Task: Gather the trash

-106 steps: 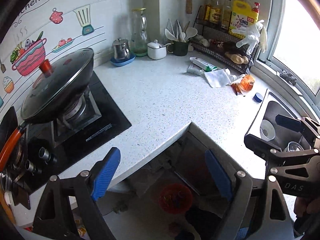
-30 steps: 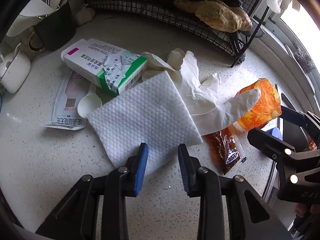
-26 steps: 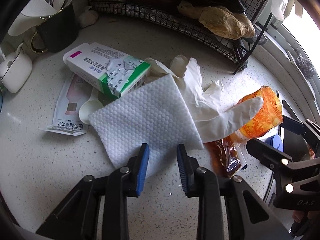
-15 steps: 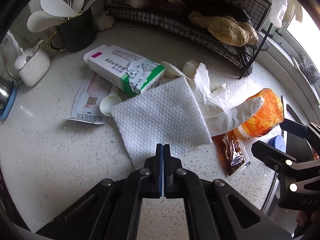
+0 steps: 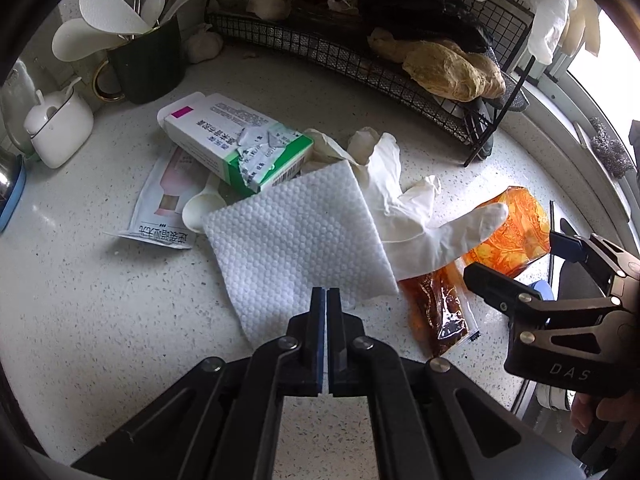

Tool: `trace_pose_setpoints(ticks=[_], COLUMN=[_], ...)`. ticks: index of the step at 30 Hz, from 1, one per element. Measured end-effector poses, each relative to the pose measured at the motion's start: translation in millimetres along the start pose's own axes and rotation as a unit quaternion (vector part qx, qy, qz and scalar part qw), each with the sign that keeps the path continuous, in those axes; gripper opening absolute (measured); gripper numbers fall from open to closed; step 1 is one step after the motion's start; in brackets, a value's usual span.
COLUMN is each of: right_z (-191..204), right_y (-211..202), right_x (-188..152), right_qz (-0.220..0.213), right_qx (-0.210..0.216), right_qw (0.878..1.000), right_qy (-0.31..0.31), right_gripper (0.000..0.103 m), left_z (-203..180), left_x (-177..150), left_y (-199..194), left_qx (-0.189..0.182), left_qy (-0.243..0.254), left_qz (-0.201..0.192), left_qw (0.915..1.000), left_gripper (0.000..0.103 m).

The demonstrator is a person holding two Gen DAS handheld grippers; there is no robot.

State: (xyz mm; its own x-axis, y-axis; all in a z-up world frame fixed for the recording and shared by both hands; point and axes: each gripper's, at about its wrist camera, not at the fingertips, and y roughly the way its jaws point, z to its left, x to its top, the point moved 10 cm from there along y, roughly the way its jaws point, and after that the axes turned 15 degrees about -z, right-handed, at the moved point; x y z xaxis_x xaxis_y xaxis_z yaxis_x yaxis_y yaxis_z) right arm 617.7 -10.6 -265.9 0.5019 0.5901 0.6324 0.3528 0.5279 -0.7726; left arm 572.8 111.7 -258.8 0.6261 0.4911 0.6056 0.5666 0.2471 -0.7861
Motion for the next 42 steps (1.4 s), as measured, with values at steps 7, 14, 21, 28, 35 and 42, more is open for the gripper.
trace_pose_setpoints(ticks=[7,14,21,28,35,42], right_z=[2,1,-2,8,20,39], right_y=[1,-7,-11,-20,-39,-62], right_x=[7,3,0,-7,-15,-28], right_qz=[-0.022,-0.028,-0.027,-0.021,-0.021,-0.026], right_qx=[0.017,0.018,0.026,0.037,0.040,0.045], right_qw=[1.000,0.999,0.999,0.999,0.998,0.998], right_qy=[-0.006,0.003,0.022,0.030,0.034,0.020], right_gripper=[0.063,0.063,0.063,0.063,0.063,0.063], left_z=[-6,3,0,11,14,13], left_x=[-6,-10,-3,-9,-36,-45], left_y=[2,10,20,15,-8,-46], left_qx=[-0.016,-0.008,-0.008,-0.007,-0.012,-0.031], left_qy=[-0.015,0.001,0.026,-0.001,-0.003,-0.010], left_qz=[0.019,0.033,0.028,0.032,0.029,-0.001], left_qw=[0.9996,0.9994,0.9992,0.9995,0.9995,0.9995], left_gripper=[0.028,0.029,0.034,0.000,0.000,0.000])
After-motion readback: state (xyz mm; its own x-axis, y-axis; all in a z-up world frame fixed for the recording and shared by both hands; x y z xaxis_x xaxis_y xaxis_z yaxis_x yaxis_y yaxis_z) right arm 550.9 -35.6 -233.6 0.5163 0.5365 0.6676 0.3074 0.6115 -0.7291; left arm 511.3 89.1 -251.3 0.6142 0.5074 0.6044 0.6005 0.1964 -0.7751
